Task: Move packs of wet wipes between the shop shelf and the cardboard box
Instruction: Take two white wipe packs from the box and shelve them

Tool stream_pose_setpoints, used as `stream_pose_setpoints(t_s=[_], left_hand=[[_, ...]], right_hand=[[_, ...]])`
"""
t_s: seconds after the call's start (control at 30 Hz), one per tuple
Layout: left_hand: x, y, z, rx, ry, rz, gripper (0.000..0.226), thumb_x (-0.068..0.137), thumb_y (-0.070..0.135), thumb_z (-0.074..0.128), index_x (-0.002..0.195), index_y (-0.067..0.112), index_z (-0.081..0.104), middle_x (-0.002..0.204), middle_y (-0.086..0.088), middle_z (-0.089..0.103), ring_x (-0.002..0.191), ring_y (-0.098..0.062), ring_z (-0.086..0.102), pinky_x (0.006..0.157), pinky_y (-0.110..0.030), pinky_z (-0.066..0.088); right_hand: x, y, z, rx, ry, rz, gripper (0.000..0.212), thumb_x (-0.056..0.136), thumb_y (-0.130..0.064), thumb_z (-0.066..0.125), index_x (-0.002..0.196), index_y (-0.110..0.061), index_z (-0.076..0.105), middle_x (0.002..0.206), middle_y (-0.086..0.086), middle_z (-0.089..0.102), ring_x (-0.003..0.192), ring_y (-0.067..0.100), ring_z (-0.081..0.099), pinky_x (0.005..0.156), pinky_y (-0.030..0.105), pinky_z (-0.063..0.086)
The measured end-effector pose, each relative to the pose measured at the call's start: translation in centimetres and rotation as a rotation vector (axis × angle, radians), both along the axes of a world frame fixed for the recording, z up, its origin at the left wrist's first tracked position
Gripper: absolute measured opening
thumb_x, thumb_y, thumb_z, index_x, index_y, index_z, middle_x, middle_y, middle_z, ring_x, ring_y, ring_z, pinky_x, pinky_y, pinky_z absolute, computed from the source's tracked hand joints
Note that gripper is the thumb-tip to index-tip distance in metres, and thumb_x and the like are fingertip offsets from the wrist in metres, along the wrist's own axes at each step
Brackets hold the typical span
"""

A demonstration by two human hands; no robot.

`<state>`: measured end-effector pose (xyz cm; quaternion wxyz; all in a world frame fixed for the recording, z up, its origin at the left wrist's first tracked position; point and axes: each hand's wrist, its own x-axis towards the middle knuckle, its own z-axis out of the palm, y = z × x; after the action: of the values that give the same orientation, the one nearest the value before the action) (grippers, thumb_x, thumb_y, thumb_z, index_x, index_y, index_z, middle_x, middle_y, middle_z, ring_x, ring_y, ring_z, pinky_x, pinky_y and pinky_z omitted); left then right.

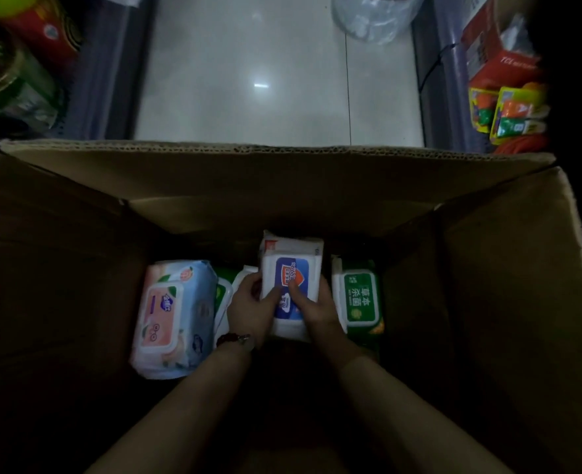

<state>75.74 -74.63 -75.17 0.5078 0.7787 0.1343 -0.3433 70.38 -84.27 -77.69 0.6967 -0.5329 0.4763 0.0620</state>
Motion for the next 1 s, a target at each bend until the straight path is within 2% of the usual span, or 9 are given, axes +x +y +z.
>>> stream_pose_setpoints(t_s=[0.13,0.3,0.37,0.43,0.53,0.7,0.83,0.9,1.0], left_hand=[[0.1,-0.8,1.7,-0.109,0.053,0.123,0.025,0.088,0.022,0.063,0.112,0.025,0.057,0.113,-0.003,0.067,0.099,-0.024,0.066,0.091,-0.048,0.053],[0.1,-1.5,3.9,-0.156,0.064,0.115,0.019,0.088,0.024,0.062,0.104,0.033,0.059,0.113,-0.004,0.068,0.098,-0.026,0.067,0.091,-0.049,0.054],[-0.3,-1.6,4.2,-0.204,0.098,0.108,0.014,0.092,0.026,0.058,0.102,0.033,0.062,0.110,-0.003,0.069,0.098,-0.024,0.067,0.090,-0.047,0.054],[-0.7,-1.8,4.0,-0.217,0.105,0.097,0.014,0.095,0.027,0.052,0.096,0.033,0.065,0.109,-0.003,0.069,0.099,-0.022,0.067,0.091,-0.046,0.054],[-1.3,-1.9,2.9,-0.115,0.074,0.044,0.015,0.096,0.029,0.049,0.094,0.025,0.063,0.114,-0.005,0.066,0.103,-0.023,0.061,0.094,-0.042,0.049],[-2.4,-2.0,-0.6,0.096,-0.008,-0.045,0.022,0.094,0.034,0.054,0.104,0.017,0.064,0.103,-0.002,0.063,0.096,-0.020,0.057,0.084,-0.026,0.039],[-2.2,-2.0,-3.6,0.251,-0.035,-0.052,0.037,0.090,0.033,0.059,0.115,0.006,0.063,0.112,-0.012,0.067,0.107,-0.031,0.061,0.091,-0.034,0.044],[-2.2,-1.7,-4.4,0.277,-0.039,-0.029,0.036,0.090,0.030,0.061,0.115,0.004,0.061,0.113,-0.015,0.067,0.104,-0.032,0.062,0.090,-0.036,0.046],[-2.4,-1.6,-5.6,0.298,-0.056,-0.018,0.035,0.090,0.025,0.061,0.117,0.004,0.061,0.113,-0.017,0.068,0.102,-0.033,0.063,0.086,-0.032,0.045]], right_hand=[[-0.4,-2.0,2.0,0.022,-0.088,0.097,0.063,0.084,-0.019,0.072,0.139,-0.024,0.041,0.116,-0.001,0.064,0.093,0.010,0.067,0.063,0.018,0.056],[-0.7,-4.0,4.6,0.011,-0.072,0.084,0.074,0.077,-0.020,0.078,0.136,-0.034,0.037,0.125,0.006,0.060,0.102,0.024,0.066,0.076,0.036,0.060],[-1.1,-4.3,5.2,-0.014,-0.065,0.028,0.076,0.074,-0.018,0.082,0.134,-0.034,0.038,0.126,0.006,0.059,0.104,0.025,0.064,0.075,0.035,0.060],[-1.7,-4.9,5.7,-0.038,-0.051,-0.037,0.077,0.073,-0.016,0.082,0.136,-0.029,0.040,0.124,0.006,0.060,0.099,0.021,0.065,0.066,0.028,0.058],[-3.2,-6.3,6.3,-0.064,-0.011,-0.089,0.076,0.075,-0.014,0.080,0.136,-0.031,0.038,0.119,0.005,0.059,0.094,0.020,0.065,0.061,0.027,0.056],[-5.9,-9.3,6.3,-0.051,0.049,-0.041,0.082,0.076,-0.017,0.078,0.142,-0.033,0.032,0.111,-0.001,0.058,0.091,0.021,0.064,0.060,0.031,0.054],[-6.3,-10.2,5.5,-0.050,0.059,-0.014,0.076,0.077,-0.020,0.077,0.139,-0.034,0.034,0.116,0.001,0.056,0.095,0.017,0.061,0.063,0.029,0.051],[-6.1,-10.3,4.8,-0.040,0.047,-0.011,0.073,0.077,-0.019,0.076,0.138,-0.031,0.038,0.119,0.002,0.058,0.097,0.018,0.062,0.062,0.027,0.053],[-5.7,-10.4,3.9,-0.019,0.036,-0.014,0.076,0.076,-0.021,0.077,0.140,-0.031,0.038,0.125,0.005,0.058,0.104,0.024,0.063,0.069,0.034,0.057]])
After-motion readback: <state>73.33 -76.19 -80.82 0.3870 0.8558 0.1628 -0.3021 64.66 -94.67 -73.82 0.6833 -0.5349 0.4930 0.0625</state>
